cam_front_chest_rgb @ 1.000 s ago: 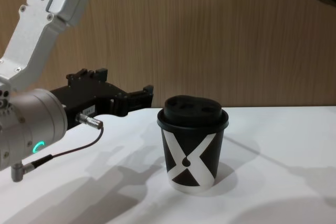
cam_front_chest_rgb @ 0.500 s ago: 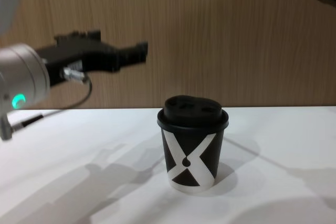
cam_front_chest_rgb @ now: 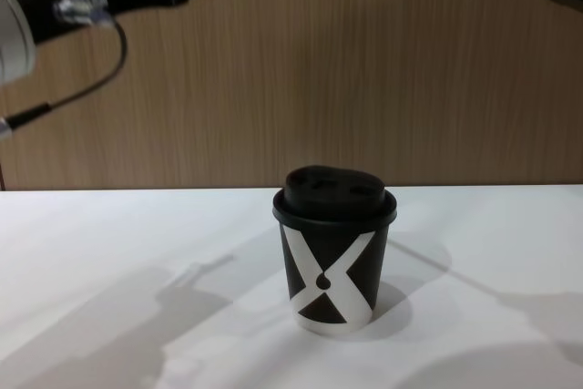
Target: Pick up the straw with one hand, pass it to the other hand, and insert it into the cup.
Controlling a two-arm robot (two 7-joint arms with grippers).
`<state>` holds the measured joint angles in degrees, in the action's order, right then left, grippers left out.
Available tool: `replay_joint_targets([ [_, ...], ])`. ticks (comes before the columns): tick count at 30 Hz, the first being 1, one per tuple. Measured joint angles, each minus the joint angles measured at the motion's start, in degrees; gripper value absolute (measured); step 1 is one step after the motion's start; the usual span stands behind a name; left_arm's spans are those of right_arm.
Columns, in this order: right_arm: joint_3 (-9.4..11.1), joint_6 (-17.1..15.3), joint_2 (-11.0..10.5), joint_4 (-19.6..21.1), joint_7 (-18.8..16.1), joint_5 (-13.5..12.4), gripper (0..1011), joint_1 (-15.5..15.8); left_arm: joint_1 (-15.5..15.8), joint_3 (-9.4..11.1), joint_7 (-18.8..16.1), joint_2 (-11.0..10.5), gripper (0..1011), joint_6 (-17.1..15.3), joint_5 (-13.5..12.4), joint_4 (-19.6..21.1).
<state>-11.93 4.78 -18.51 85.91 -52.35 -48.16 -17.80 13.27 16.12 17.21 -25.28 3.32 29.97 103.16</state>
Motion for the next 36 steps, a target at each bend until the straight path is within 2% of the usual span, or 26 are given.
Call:
replay_joint_targets([
  [7, 0.0, 0.0, 0.0, 0.0, 0.0, -0.1, 6, 0.0, -0.3, -1.5, 4.8, -0.9, 1003, 0.4, 5.2, 1.3],
  [10, 0.0, 0.0, 0.0, 0.0, 0.0, -0.1, 6, 0.0, -0.3, -2.2, 8.0, -1.5, 1003, 0.5, 8.5, 1.6],
  [19, 0.0, 0.0, 0.0, 0.0, -0.1, -0.1, 6, 0.0, 1.1, -2.5, 14.4, -2.0, 1003, 0.0, 15.0, 1.2],
  [27, 0.0, 0.0, 0.0, 0.0, -0.1, -0.2, 7, 0.0, 4.2, -1.2, 18.4, -1.5, 1003, -2.1, 19.8, -0.7],
  [36, 0.0, 0.0, 0.0, 0.0, -0.1, -0.2, 7, 0.0, 7.7, 1.0, 20.4, -0.5, 1004, -5.2, 23.2, -3.3],
])
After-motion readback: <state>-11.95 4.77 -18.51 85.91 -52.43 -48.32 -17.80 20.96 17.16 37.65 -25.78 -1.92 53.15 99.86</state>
